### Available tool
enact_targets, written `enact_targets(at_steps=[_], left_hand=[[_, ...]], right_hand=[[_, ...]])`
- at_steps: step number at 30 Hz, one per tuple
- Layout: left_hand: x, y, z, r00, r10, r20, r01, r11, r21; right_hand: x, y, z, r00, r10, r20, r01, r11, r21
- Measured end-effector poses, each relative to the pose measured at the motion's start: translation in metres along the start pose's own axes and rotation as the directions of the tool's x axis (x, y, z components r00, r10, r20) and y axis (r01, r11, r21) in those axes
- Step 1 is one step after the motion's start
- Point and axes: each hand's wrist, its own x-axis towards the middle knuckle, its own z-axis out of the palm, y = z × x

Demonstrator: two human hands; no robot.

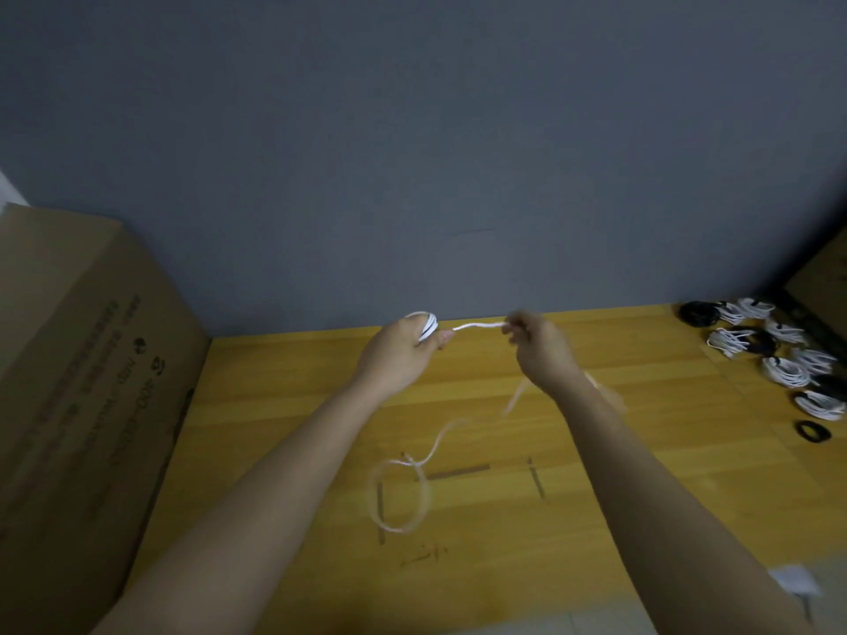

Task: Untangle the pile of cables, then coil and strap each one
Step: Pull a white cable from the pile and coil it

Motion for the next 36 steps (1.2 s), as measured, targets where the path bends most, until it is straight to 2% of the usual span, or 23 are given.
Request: enact_targets(at_steps=[1,2,5,7,9,11,13,16,19,21,23,27,31,32,36], left_hand=[[0.001,0.002,0.001,1.000,-0.014,0.007,0.014,1.000,-0.009],[0.003,0.005,0.001,0.999,-0.033,0.007,0.033,0.999,-0.025],[0.006,0.011,-0.003,0.998,-0.061,0.029,0.064,0.992,-0.111],[0.006,0.014,-0.007,0.993,-0.082,0.084,0.104,0.948,-0.302],[0.005,0.017,-0.010,0.987,-0.096,0.128,0.146,0.865,-0.480],[0.003,0.021,-0.014,0.988,-0.087,0.126,0.143,0.826,-0.546],[0.001,0.024,-0.019,0.992,-0.072,0.105,0.121,0.798,-0.590],[0.001,0.028,-0.027,0.990,-0.052,0.135,0.133,0.697,-0.705],[0.000,0.036,-0.030,0.973,0.003,0.232,0.181,0.619,-0.764],[-0.001,0.040,-0.029,0.962,0.017,0.272,0.203,0.621,-0.757],[-0.002,0.041,-0.028,0.963,-0.014,0.268,0.209,0.663,-0.719],[0.002,0.046,-0.028,0.959,-0.059,0.276,0.226,0.745,-0.628],[0.007,0.052,-0.024,0.944,-0.143,0.297,0.301,0.740,-0.602],[0.008,0.053,-0.024,0.946,-0.149,0.288,0.300,0.737,-0.605],[0.007,0.056,-0.025,0.958,-0.112,0.263,0.258,0.736,-0.626]], right_hand=[[0.004,-0.006,0.002,0.994,-0.041,-0.096,0.042,0.999,0.004],[0.005,-0.011,0.005,0.989,-0.069,-0.134,0.081,0.992,0.093],[0.003,-0.023,0.015,0.992,-0.073,-0.104,0.112,0.889,0.443],[-0.001,-0.024,0.018,0.997,-0.040,-0.064,0.069,0.833,0.550],[-0.004,-0.019,0.020,0.994,-0.070,-0.086,0.105,0.852,0.514],[-0.005,-0.012,0.023,0.979,-0.160,-0.128,0.196,0.915,0.353],[-0.006,-0.006,0.027,0.976,-0.185,-0.112,0.207,0.947,0.247],[-0.004,-0.003,0.029,0.990,-0.061,-0.129,0.094,0.960,0.265],[-0.003,-0.004,0.030,0.985,0.070,-0.158,-0.018,0.950,0.312],[-0.004,-0.007,0.030,0.981,0.101,-0.164,-0.047,0.952,0.304],[-0.003,-0.011,0.027,0.981,0.102,-0.166,-0.052,0.959,0.277],[-0.001,-0.025,0.015,0.965,0.063,-0.254,-0.034,0.993,0.117],[0.002,-0.041,0.006,0.953,0.041,-0.299,0.070,0.934,0.351],[0.002,-0.043,0.005,0.950,0.020,-0.312,0.100,0.926,0.364],[0.002,-0.037,0.001,0.948,-0.079,-0.309,0.123,0.985,0.125]])
